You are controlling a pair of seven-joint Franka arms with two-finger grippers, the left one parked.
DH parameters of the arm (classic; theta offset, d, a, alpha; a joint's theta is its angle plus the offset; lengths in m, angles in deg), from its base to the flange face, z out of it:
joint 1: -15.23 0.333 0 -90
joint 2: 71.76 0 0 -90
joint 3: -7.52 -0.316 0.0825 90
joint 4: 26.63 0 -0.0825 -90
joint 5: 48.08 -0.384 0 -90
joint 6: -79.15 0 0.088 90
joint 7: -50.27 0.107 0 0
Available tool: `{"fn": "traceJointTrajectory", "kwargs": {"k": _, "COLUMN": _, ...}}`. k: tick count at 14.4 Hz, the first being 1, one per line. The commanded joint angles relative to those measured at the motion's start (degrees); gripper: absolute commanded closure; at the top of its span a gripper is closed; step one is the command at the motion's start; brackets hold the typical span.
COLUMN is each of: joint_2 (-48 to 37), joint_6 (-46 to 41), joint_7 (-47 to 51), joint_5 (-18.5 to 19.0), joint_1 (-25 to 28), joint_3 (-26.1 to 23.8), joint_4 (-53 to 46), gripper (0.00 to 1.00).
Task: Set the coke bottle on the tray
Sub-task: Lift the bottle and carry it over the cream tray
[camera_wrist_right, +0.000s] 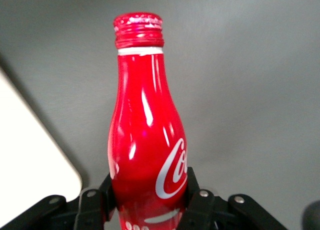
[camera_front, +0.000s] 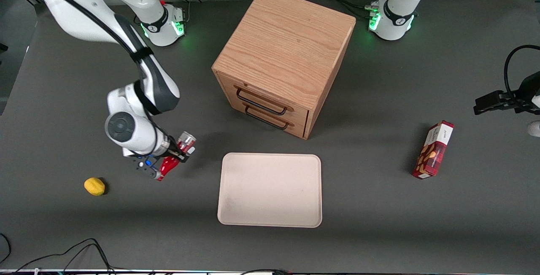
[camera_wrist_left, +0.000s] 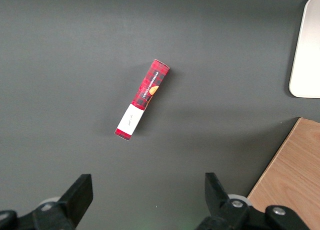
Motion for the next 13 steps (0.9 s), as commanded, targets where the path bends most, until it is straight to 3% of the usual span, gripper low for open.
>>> {"fn": "traceJointTrajectory", "kwargs": {"k": 1, "joint_2": -2.42, "joint_6": -10.65, "joint_7": -9.00, "joint_5": -0.09, "joint_1": 0.05, "joint_3": -0.03, "joint_4": -10.25, "gripper": 1.00}}
{"fn": "traceJointTrajectory", "kwargs": {"k": 3, "joint_2": -1.11, "joint_6": -19.09, "joint_7": -13.93, "joint_5": -0.97, "joint_1": 0.40, "joint_3": -1.43, "joint_4": -21.14, "gripper": 1.00}}
{"fn": "traceJointTrajectory", "kwargs": {"k": 6, "joint_2": 3.28, "joint_6": -22.64, "joint_7": -15.89, "joint_5": -1.58, "joint_1": 0.31, "joint_3": -7.39, "joint_4": -31.28, "gripper": 1.00}}
{"fn": "traceJointTrajectory", "kwargs": {"k": 9, "joint_2": 13.63, "joint_6": -19.06, "joint_7": -18.42, "joint_5": -2.03, "joint_1": 1.45, "joint_3": -13.11, "joint_4": -38.14, "gripper": 1.00}}
{"fn": "traceJointTrajectory", "kwargs": {"k": 13, "joint_2": 26.91, "joint_6": -8.70, "joint_7": -19.22, "joint_5": -2.38, "joint_1": 2.16, "joint_3": -14.45, "joint_4": -38.69, "gripper": 1.00}}
